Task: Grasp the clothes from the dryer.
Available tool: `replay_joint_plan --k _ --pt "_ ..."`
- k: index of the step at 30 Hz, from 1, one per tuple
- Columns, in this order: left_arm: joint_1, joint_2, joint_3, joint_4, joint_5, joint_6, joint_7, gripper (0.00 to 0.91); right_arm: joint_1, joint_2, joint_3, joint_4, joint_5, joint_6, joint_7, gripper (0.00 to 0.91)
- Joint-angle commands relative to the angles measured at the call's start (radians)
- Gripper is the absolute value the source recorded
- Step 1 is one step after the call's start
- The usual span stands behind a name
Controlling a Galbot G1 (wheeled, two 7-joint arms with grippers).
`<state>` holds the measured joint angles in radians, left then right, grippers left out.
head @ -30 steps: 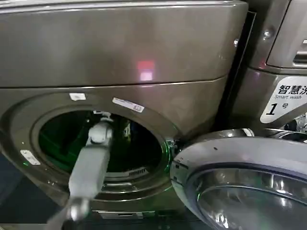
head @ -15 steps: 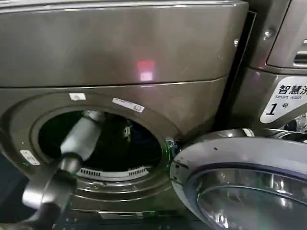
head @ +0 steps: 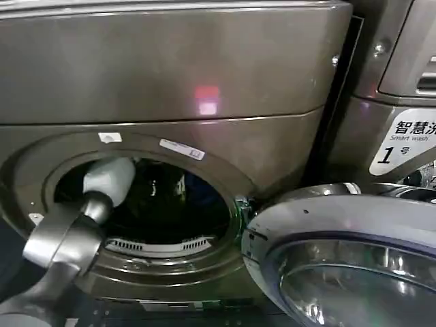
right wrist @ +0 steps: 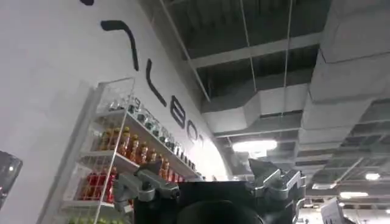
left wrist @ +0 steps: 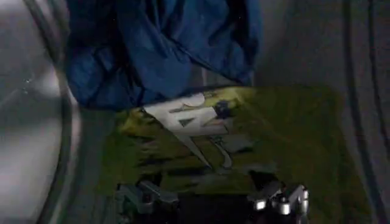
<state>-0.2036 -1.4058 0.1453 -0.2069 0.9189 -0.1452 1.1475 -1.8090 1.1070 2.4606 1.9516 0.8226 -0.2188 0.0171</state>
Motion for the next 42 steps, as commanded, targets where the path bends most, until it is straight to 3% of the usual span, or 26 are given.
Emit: replay_joint_plan --k 1,12,13,14,15,18,21,33,38,42 --pt "0.023 -0.004 0.02 0.025 0.012 0.007 0.021 0.907 0.003 0.001 -0.006 0.0 -0.003 0.001 -0.001 0.907" --pt "0.045 -0.009 0.03 0.042 -0.014 0.014 0.035 0.907 -0.004 0.003 0.0 -0.002 -0.001 0.004 -0.004 0.907" --pt "0.045 -0.009 0.031 0.044 -0.015 0.015 0.036 0.819 -0.005 0.001 0.001 -0.004 -0.001 0.005 -0.004 0.907" --pt "0.045 -0.011 0.032 0.046 -0.018 0.018 0.037 0.66 -0.006 -0.001 0.001 -0.006 -0.002 0.005 -0.004 0.907" --pt "0.045 -0.012 0.033 0.049 -0.019 0.022 0.037 0.398 -0.006 -0.001 0.001 -0.006 -0.001 0.005 -0.004 0.907" --pt "0.043 -0.011 0.033 0.054 -0.023 0.016 0.048 0.137 -0.007 0.001 0.001 -0.005 -0.001 0.005 -0.004 0.907" --pt "0.049 -0.016 0.027 0.054 -0.026 0.014 0.05 0.0 -0.006 0.002 -0.001 -0.005 -0.003 0.007 -0.004 0.907" --pt "0.062 -0.003 -0.015 0.042 -0.049 -0.005 0.011 0.0 0.001 0.009 -0.013 -0.009 -0.015 0.013 -0.004 0.907" --pt "0.073 0.01 -0.088 -0.014 -0.197 0.038 -0.057 0.0 0.0 0.007 -0.016 -0.006 -0.016 0.012 -0.002 0.907" --pt "0.093 0.015 -0.138 -0.117 -0.322 0.092 -0.243 0.0 0.007 0.013 -0.026 0.002 -0.029 0.008 -0.002 0.907"
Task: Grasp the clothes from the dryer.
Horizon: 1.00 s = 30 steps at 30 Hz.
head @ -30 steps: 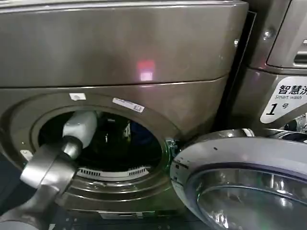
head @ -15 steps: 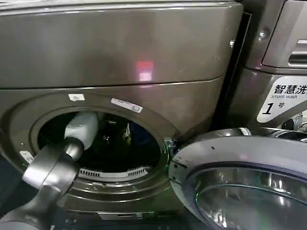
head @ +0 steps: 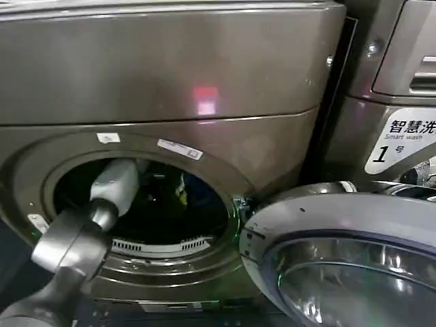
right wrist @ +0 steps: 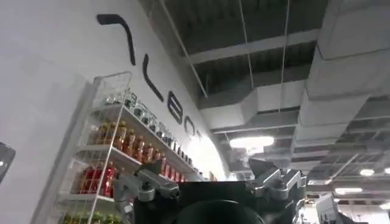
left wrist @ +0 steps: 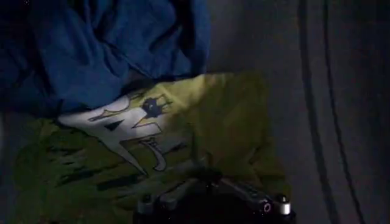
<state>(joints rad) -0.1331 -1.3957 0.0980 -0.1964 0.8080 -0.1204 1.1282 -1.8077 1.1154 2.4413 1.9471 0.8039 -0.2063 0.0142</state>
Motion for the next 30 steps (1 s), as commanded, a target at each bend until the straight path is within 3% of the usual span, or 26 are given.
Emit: replay_joint_plan --k 1,6,10,16,20,24,30 --pt "0.036 0.005 -0.099 -0.151 -0.253 0.09 -0.277 0.0 0.008 0.005 -0.008 0.008 -0.01 -0.005 0.001 0.907" --pt "0.177 0.005 -0.214 -0.368 -0.529 0.307 -0.565 0.0 0.016 0.01 -0.016 0.012 -0.011 -0.005 -0.001 0.907" --pt "0.309 -0.012 -0.31 -0.609 -0.693 0.385 -0.79 0.0 0.02 0.011 -0.021 0.016 -0.009 -0.004 -0.001 0.907" --pt "0.521 -0.017 -0.414 -0.894 -0.878 0.194 -1.056 0.0 0.021 0.012 -0.02 0.013 -0.019 0.022 -0.01 0.907" --pt "0.68 -0.053 -0.473 -1.065 -0.88 0.092 -1.176 0.0 0.02 0.011 -0.021 0.029 -0.031 0.04 -0.029 0.907" --pt "0.79 -0.073 -0.497 -1.149 -0.894 0.058 -1.24 0.0 0.017 0.009 -0.009 0.032 -0.032 0.042 -0.047 0.907" --pt "0.832 -0.071 -0.517 -1.197 -0.873 0.043 -1.26 0.0 0.014 0.01 -0.011 0.028 -0.014 0.078 -0.032 0.907"
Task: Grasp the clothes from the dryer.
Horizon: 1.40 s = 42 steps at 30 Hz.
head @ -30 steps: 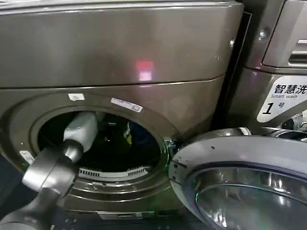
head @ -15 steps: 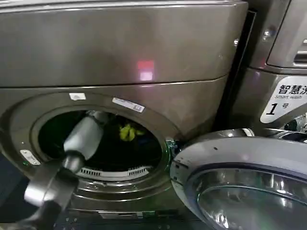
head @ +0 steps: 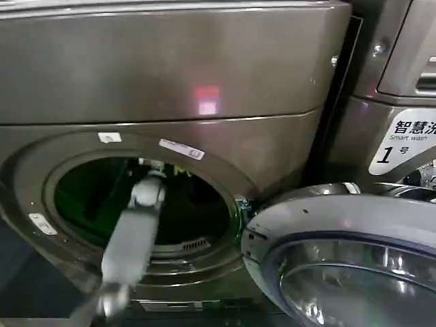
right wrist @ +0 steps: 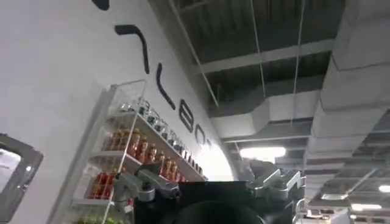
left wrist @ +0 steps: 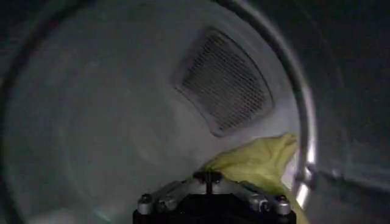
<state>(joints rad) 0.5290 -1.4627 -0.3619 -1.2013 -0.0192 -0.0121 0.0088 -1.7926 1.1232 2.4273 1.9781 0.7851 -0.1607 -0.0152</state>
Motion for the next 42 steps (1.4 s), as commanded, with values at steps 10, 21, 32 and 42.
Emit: replay_joint_plan --k 10,21,32,42 --pt "0.184 -0.006 -0.056 -0.23 -0.049 -0.057 -0.137 0.0 -0.004 0.004 0.012 -0.008 0.006 0.044 -0.003 0.907" --pt "0.182 -0.002 -0.06 -0.229 -0.052 -0.053 -0.129 0.0 -0.01 0.005 0.02 -0.002 0.023 0.038 0.012 0.907" --pt "0.171 0.003 -0.056 -0.223 -0.056 -0.051 -0.125 0.0 -0.021 0.004 0.041 0.003 0.015 0.024 0.023 0.907" --pt "0.189 0.012 -0.056 -0.242 -0.061 -0.048 -0.121 0.0 -0.032 0.005 0.056 0.005 -0.022 -0.01 0.026 0.907"
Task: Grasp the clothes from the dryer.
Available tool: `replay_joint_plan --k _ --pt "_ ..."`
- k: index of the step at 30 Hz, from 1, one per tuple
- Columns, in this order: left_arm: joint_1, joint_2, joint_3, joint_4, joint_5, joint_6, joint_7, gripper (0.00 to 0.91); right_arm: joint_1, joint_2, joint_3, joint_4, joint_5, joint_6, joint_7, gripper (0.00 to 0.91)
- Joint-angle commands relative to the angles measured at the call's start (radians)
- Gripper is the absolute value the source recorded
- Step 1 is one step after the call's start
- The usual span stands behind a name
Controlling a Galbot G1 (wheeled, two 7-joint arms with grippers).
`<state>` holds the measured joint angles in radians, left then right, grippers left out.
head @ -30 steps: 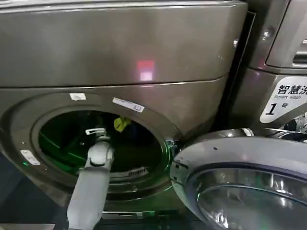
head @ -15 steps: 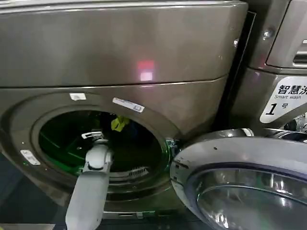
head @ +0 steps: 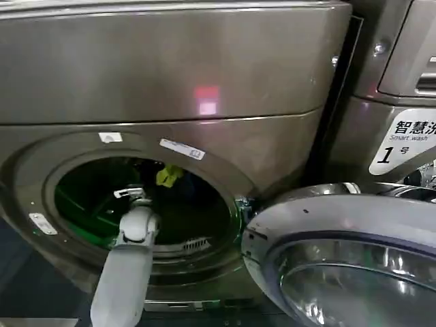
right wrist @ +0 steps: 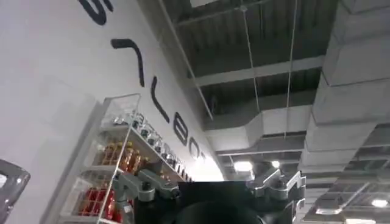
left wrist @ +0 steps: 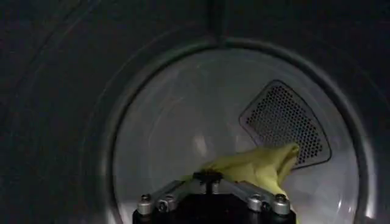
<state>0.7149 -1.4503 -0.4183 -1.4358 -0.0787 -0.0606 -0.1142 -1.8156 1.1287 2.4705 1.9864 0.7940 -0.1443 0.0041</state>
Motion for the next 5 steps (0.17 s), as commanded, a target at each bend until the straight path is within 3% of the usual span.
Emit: replay_joint_plan --k 1,5 --pt "0.001 0.001 0.0 -0.009 -0.006 0.001 0.003 0.0 -0.01 0.0 0.014 -0.005 -0.031 -0.03 0.009 0.907" --pt "-0.009 0.003 0.001 -0.008 -0.007 0.005 0.005 0.0 -0.005 0.003 0.012 0.002 -0.035 -0.039 0.006 0.907"
